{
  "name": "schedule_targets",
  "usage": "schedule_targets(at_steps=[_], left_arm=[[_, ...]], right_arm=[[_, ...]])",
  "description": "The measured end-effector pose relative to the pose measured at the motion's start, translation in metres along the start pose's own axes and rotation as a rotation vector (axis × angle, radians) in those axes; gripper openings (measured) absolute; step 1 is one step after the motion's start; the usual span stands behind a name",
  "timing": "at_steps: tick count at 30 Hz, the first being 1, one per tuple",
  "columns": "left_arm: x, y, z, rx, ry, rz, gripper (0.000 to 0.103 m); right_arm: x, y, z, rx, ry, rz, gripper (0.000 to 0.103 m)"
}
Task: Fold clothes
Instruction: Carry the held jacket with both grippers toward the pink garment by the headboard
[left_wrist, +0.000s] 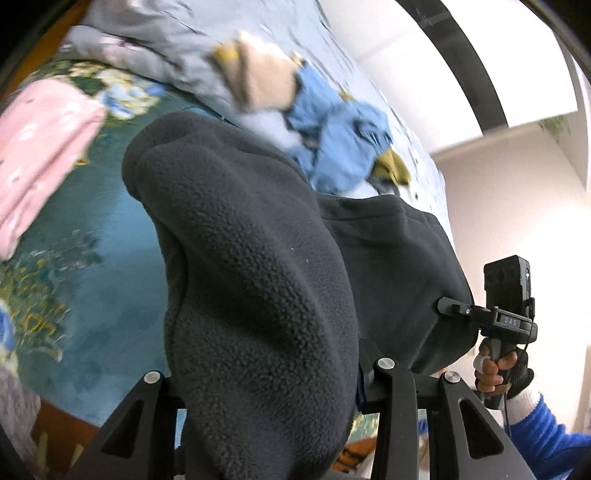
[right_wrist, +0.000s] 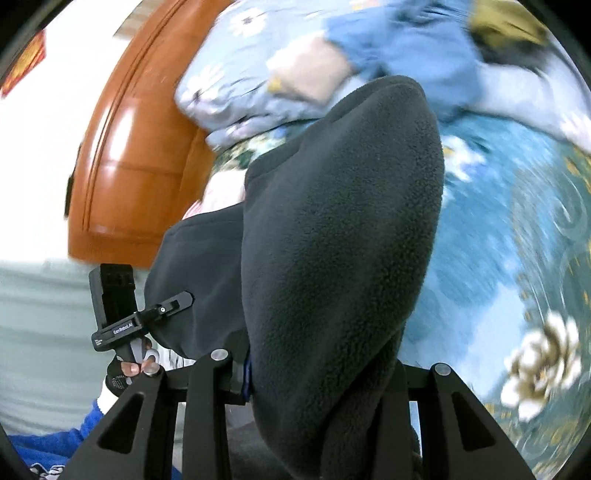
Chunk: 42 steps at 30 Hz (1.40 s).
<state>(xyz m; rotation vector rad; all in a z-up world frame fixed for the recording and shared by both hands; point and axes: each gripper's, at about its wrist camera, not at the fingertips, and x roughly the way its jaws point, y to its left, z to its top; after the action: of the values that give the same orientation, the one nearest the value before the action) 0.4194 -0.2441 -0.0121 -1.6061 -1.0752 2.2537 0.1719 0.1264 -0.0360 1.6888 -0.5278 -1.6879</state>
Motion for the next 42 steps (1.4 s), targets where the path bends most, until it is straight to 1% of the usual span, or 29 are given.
schedule_targets(at_steps=[5, 7, 11, 16, 23, 26, 29, 31, 33, 36, 39, 42], left_arm=[[-0.048, 0.039, -0.013, -0.13, -0.129, -0.004, 0.041], [-0.065, 0.058, -0.016, -0.176, -0.17, -0.013, 0.041], [-0.097, 0.102, -0.014, -0.257, -0.245, -0.035, 0.041], [-0.136, 0.167, 0.009, -0.341, -0.327, -0.046, 0.041], [-0.199, 0.26, 0.048, -0.428, -0.456, 0.003, 0.041], [-0.213, 0.292, 0.059, -0.474, -0.514, 0.019, 0.042], [-0.222, 0.319, 0.066, -0.519, -0.571, 0.032, 0.042], [-0.219, 0.334, 0.069, -0.55, -0.607, 0.039, 0.042], [-0.213, 0.352, 0.068, -0.589, -0.626, 0.036, 0.042], [-0.197, 0.378, 0.064, -0.637, -0.634, 0.033, 0.042], [-0.17, 0.397, 0.06, -0.667, -0.614, 0.041, 0.042], [-0.143, 0.42, 0.051, -0.715, -0.581, 0.027, 0.042]], right_arm=[[0.036, 0.058, 0.044, -0.142, 0.1, -0.004, 0.037], [0.054, 0.084, 0.06, -0.201, 0.136, -0.01, 0.037], [0.109, 0.14, 0.107, -0.303, 0.208, -0.028, 0.037], [0.178, 0.209, 0.159, -0.405, 0.286, -0.044, 0.037], [0.299, 0.304, 0.238, -0.557, 0.402, -0.038, 0.037], [0.355, 0.342, 0.27, -0.627, 0.448, -0.031, 0.037], [0.405, 0.368, 0.296, -0.699, 0.495, -0.021, 0.037], [0.429, 0.378, 0.308, -0.736, 0.53, -0.008, 0.037], [0.455, 0.382, 0.318, -0.766, 0.572, 0.002, 0.037], [0.497, 0.371, 0.33, -0.776, 0.648, 0.001, 0.037], [0.534, 0.351, 0.337, -0.773, 0.71, -0.016, 0.037], [0.558, 0.326, 0.346, -0.749, 0.741, -0.033, 0.037]])
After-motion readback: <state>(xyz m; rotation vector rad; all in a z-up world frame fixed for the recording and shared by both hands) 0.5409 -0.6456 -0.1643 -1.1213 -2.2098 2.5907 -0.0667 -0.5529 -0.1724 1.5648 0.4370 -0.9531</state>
